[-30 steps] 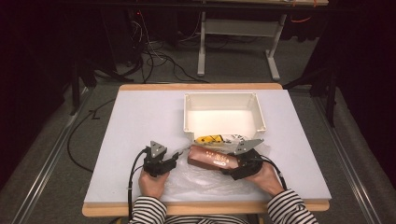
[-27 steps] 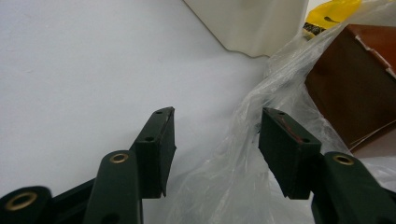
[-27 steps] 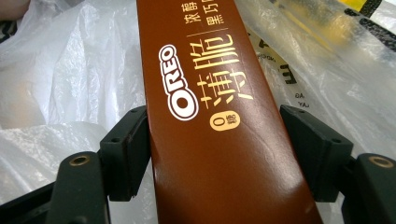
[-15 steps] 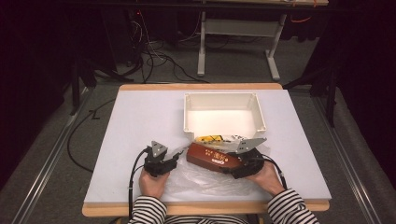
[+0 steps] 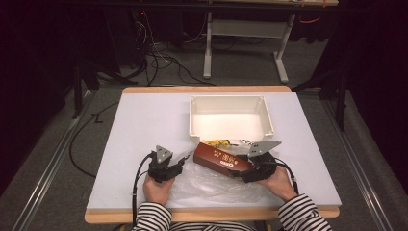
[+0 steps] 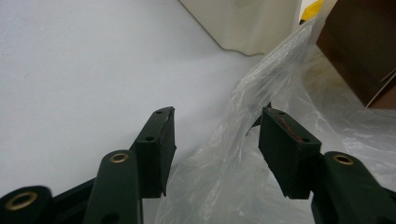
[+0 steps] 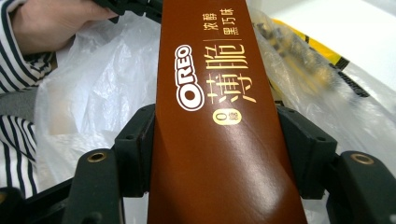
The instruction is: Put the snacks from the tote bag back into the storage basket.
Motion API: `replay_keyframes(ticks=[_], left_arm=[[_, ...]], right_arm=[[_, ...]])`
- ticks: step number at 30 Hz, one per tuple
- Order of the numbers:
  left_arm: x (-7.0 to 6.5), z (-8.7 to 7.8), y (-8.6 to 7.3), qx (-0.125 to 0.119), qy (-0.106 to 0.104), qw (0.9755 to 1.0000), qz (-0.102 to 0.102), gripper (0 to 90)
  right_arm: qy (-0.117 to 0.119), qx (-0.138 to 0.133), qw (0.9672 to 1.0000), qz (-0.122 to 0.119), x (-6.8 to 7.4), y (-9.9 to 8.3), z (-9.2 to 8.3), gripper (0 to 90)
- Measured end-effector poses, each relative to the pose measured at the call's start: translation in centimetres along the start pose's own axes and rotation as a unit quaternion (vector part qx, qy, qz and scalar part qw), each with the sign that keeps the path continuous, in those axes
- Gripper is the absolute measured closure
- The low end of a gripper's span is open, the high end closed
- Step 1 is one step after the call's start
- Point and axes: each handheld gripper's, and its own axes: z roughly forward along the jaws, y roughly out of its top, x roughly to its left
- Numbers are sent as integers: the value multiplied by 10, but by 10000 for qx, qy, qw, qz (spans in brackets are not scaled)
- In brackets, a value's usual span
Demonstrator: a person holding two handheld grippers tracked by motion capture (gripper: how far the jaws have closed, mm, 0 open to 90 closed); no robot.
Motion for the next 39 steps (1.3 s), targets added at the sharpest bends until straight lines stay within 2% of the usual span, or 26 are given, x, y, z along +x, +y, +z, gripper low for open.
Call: replay_keyframes(ticks=[3,23,28,39], left_arm=[[0,-1,-1,-78,-26,10000,-16,465],[1,-2,-1,-76,-80,9999,13,457],[0,-2,-1,-80,-74,9999,24,455],[1,-2,-1,-116,-112,9999,25,448]], right_arm=[[-60,-74,10000,-24,0,2,-5,368],[-158,-246,9996,44,-5,12,-23,366],[-152,-332,9992,137,-8,17,-27,366],[-234,-375,9989,131,-15,32,-33,367]])
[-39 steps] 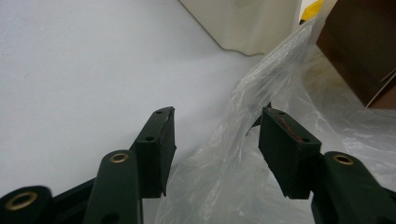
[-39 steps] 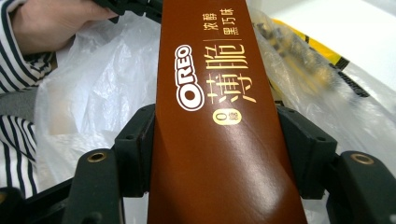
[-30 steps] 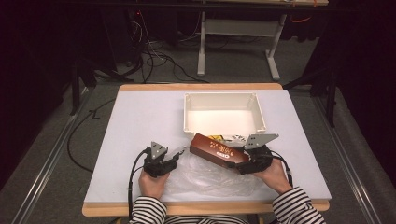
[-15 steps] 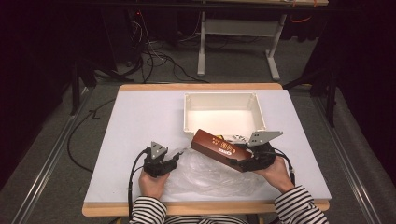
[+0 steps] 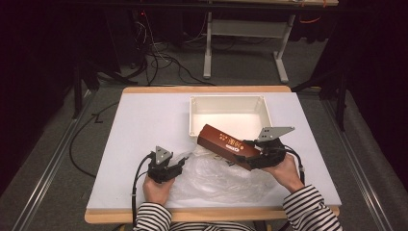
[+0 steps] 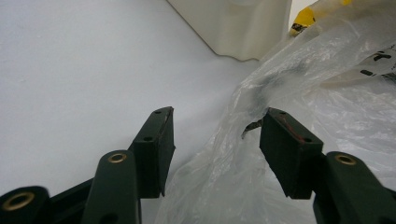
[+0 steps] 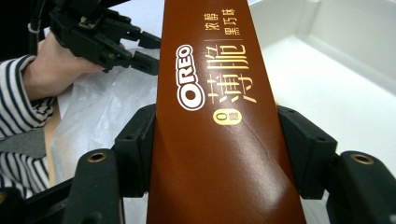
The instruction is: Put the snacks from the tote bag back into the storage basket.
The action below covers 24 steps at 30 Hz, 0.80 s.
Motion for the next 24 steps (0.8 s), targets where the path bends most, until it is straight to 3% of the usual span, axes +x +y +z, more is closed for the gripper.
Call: replay_keyframes(ticks=[15,24], left_arm=[[1,-4,-2,-213,-117,9997,-25,401],[2,-5,-2,-265,-190,9995,-58,377]], right_arm=[[-291,1,9993,242,-22,14,-2,369],[-405,179,9985,312,-36,21,7,369]])
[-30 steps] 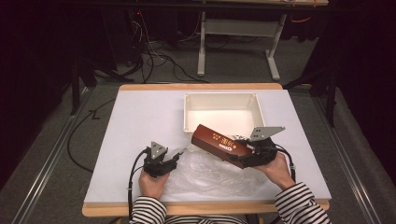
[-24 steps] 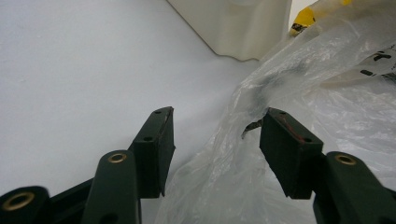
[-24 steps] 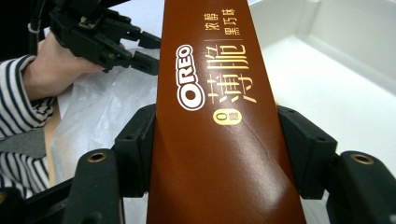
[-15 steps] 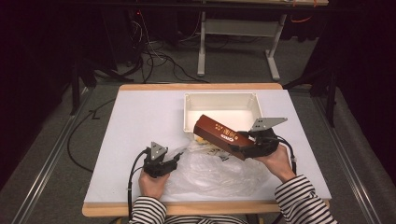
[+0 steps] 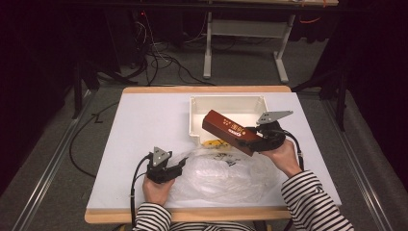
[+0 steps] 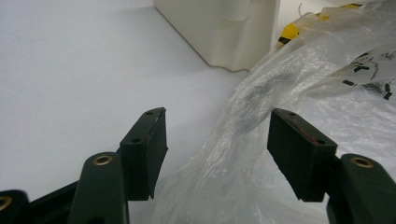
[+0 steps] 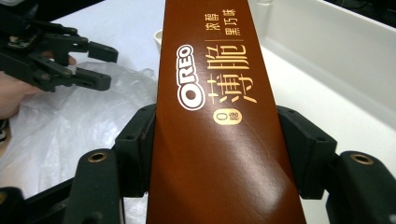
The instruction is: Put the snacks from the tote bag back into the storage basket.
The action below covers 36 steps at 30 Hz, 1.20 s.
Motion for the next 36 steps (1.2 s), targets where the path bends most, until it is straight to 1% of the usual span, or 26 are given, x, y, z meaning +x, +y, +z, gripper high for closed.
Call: replay_keyframes(ticks=[3,4,8,9,10,13,15,16,17,21,27,29,36], left_arm=[[0,0,0,-1,-29,10000,9,372],[0,0,0,-2,-46,10000,7,368],[1,0,0,-18,-148,9999,4,347],[1,0,0,-22,-157,9999,7,346],[1,0,0,-23,-164,9999,8,345],[1,0,0,-21,-169,9999,4,345],[1,0,0,-23,-194,9998,0,341],[1,-1,0,-27,-200,9998,-3,339],[1,-1,0,-31,-203,9998,1,337],[1,-1,0,-38,-218,9998,10,332],[2,-1,-1,-51,-219,9997,-8,331],[2,-1,-1,-60,-232,9997,-10,330],[2,-1,-1,-64,-225,9997,-7,329]], right_arm=[[-18,-54,9999,105,-4,2,2,369],[-33,-50,9999,83,-6,2,3,369],[-115,13,9999,120,-11,6,7,369],[-137,35,9998,147,-13,7,8,369],[-176,39,9998,116,-14,9,9,369],[-215,40,9996,185,-19,12,13,369],[-285,121,9993,193,-21,14,15,369],[-299,122,9993,172,-22,14,17,369],[-306,129,9992,217,-23,15,19,369],[-399,236,9987,200,-28,19,26,369],[-427,331,9983,218,-36,23,39,370],[-418,363,9981,273,-40,22,44,369],[-554,560,9961,387,-48,19,61,369]])
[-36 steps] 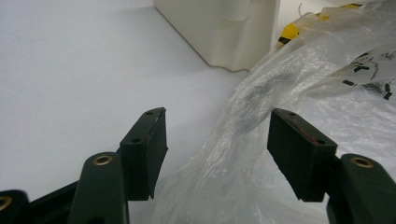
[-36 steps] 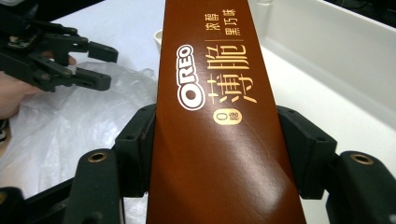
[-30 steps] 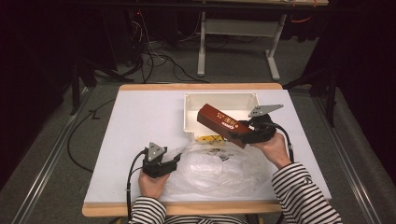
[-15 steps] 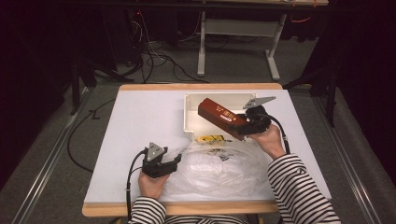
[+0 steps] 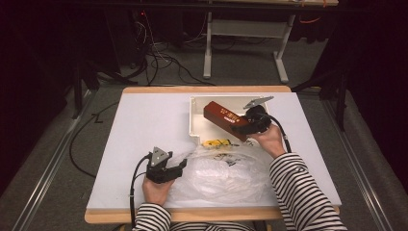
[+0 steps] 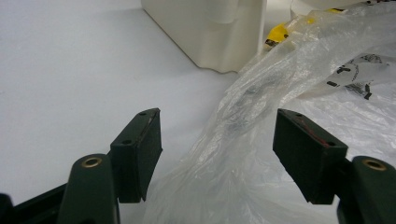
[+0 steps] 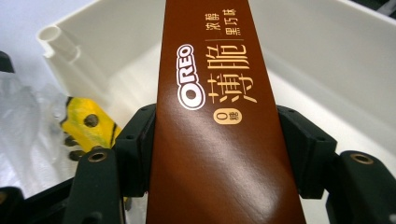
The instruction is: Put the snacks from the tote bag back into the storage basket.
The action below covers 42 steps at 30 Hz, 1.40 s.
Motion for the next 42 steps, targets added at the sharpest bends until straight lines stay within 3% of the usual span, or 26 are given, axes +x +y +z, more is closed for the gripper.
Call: replay_keyframes(ticks=[18,22,26,30,35,42], left_arm=[[0,0,0,-30,-14,10000,-33,330],[1,0,0,-22,-20,10000,-43,333],[1,0,0,-10,-5,10000,-45,334],[1,0,0,19,0,10000,-43,335],[1,1,0,40,-22,10000,-29,336],[0,1,0,49,-3,10000,-22,338]], right_arm=[[-252,451,9986,124,-7,0,28,363],[-256,570,9980,105,-7,0,34,359],[-254,701,9972,-95,-7,0,40,348],[-258,616,9978,-18,-5,2,38,321],[-271,293,9992,69,-3,5,24,326],[-159,130,9996,218,1,-3,15,491]])
